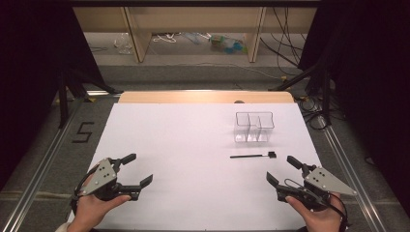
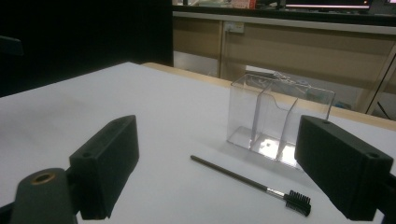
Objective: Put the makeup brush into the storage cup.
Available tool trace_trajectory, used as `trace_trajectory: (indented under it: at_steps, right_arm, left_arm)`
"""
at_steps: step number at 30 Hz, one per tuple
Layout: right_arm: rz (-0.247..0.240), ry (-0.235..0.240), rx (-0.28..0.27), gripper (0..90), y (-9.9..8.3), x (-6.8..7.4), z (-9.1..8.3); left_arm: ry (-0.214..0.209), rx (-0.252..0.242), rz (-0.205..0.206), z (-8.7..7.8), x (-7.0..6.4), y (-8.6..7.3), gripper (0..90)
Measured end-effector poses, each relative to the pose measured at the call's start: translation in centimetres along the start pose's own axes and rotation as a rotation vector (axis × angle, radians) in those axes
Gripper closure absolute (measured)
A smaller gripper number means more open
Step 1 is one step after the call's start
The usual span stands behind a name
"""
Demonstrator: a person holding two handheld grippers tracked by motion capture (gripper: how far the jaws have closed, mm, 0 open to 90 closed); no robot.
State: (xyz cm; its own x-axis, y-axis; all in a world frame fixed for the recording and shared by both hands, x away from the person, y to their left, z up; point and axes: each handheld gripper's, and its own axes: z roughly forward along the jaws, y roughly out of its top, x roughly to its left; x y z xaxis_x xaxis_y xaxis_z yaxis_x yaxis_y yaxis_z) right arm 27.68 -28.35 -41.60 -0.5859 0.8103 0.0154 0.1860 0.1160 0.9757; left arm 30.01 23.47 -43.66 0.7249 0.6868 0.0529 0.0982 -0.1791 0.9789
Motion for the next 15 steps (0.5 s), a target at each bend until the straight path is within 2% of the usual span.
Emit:
trace_trajectory:
  at_steps: [4,6,13,15]
  right_arm:
    - [-0.001,-0.007,0.029,14.9,0.05,-0.05,-0.14]
    - [-0.021,-0.010,0.008,14.9,0.02,-0.06,0.05]
    - [-0.007,0.002,0.003,15.0,-0.03,0.15,0.43]
    - [-0.015,-0.011,0.016,15.2,0.06,0.04,0.38]
  left_arm:
    - [-0.002,-0.004,0.009,-0.03,0.03,0.02,12.1]
    - [-0.003,-0.002,0.010,-0.06,0.00,0.00,12.0]
    - [-0.006,-0.005,0.001,0.03,-0.09,0.02,12.0]
    - [-0.008,-0.005,0.005,0.08,-0.10,0.03,12.0]
